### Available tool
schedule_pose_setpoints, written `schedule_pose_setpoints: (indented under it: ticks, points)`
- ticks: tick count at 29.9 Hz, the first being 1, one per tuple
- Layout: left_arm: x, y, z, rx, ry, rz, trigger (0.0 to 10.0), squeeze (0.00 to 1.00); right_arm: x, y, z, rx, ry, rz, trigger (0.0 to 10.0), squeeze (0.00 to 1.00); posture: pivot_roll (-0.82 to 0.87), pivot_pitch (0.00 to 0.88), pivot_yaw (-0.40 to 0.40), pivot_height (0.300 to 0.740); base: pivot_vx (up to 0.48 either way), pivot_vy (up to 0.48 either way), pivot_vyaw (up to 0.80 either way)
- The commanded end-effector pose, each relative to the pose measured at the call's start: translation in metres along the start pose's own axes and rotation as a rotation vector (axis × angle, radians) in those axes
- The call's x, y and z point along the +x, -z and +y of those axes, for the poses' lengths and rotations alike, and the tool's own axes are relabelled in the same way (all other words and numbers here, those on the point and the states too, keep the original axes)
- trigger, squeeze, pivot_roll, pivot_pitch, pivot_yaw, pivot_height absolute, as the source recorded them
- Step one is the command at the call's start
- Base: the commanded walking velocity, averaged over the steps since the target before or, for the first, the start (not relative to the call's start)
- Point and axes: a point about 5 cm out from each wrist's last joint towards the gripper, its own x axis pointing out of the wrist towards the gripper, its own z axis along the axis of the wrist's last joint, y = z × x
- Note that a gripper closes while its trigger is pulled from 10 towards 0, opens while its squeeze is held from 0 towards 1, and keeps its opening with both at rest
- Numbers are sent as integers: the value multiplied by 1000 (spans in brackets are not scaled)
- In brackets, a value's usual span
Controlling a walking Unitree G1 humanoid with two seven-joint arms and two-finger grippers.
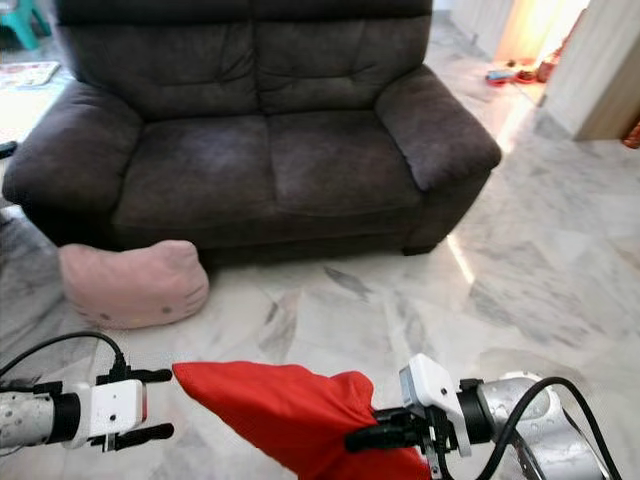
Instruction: Move the pillow to the sofa from floor
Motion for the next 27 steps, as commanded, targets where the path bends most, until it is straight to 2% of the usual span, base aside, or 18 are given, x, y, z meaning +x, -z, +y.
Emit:
schedule_pose_setpoints:
  ticks: [1, 8, 15, 20, 24, 27]
  points:
    - [2, 3, -6, 7, 52, 11, 10000, 0, 1, -17, 5, -86, -70, -41, 10000, 0, 54, 119, -66, 740, 0, 0, 0]
    - [5, 9, -17, -17, 118, 13, 10000, 0, 3, -21, 6, -97, -79, -49, 10000, 0, 52, 120, -65, 740, 0, 0, 0]
    - [11, 16, -21, -40, 131, 15, 10000, 0, 3, -24, 6, -109, -78, -52, 10000, 0, 45, 120, -67, 740, 0, 0, 0]
    - [14, 14, -23, -50, 138, 8, 10000, 0, 4, -24, 5, -109, -72, -53, 10000, 0, 40, 119, -68, 740, 0, 0, 0]
    - [16, 3, -17, -90, 91, -48, 10000, 0, 4, -23, 3, -107, -63, -51, 10000, 0, 45, 116, -69, 740, 0, 0, 0]
    - [15, -1, -17, -91, 90, -65, 10000, 0, 5, -24, 4, -107, -69, -55, 10000, 0, 47, 114, -69, 740, 0, 0, 0]
